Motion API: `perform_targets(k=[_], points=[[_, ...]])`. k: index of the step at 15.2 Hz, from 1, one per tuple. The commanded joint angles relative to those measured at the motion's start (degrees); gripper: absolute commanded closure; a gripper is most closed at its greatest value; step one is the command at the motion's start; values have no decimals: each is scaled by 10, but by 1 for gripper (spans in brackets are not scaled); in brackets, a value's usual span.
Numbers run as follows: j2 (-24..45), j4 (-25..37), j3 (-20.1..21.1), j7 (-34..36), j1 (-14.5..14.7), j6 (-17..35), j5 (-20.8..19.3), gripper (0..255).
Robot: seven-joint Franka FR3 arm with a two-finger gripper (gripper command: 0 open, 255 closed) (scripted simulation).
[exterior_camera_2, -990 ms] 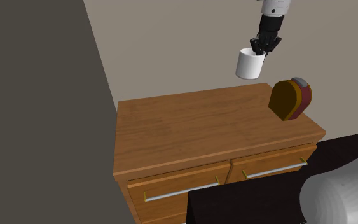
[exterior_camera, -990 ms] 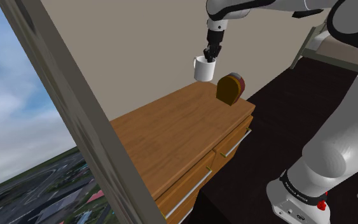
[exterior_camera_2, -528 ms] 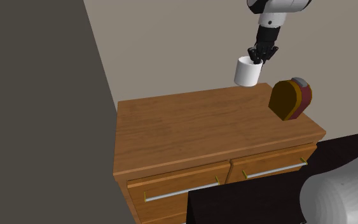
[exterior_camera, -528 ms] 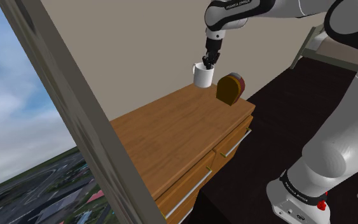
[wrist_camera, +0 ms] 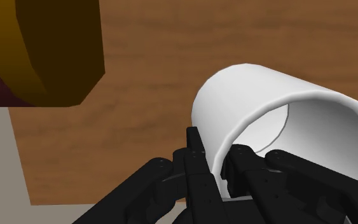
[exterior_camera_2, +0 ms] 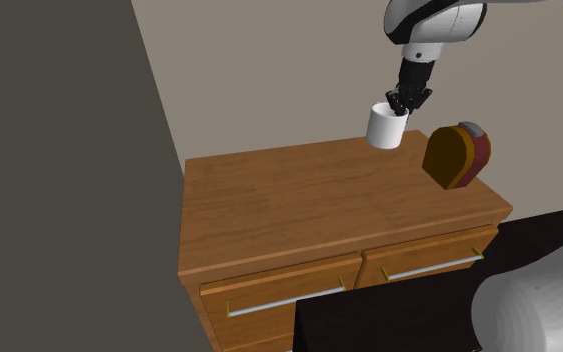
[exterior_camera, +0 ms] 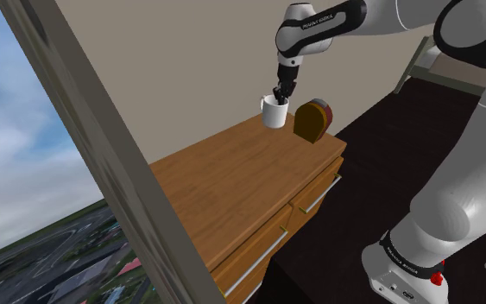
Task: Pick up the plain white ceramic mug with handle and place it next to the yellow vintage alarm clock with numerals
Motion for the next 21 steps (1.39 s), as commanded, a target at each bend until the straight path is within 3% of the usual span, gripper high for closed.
perform_targets(k=[1, 18, 21], points=[[6, -9, 0, 1, 0, 15, -1, 255], [66, -62, -4, 9, 2, 127, -12, 255], [66, -61, -4, 9, 2, 127, -12, 255]])
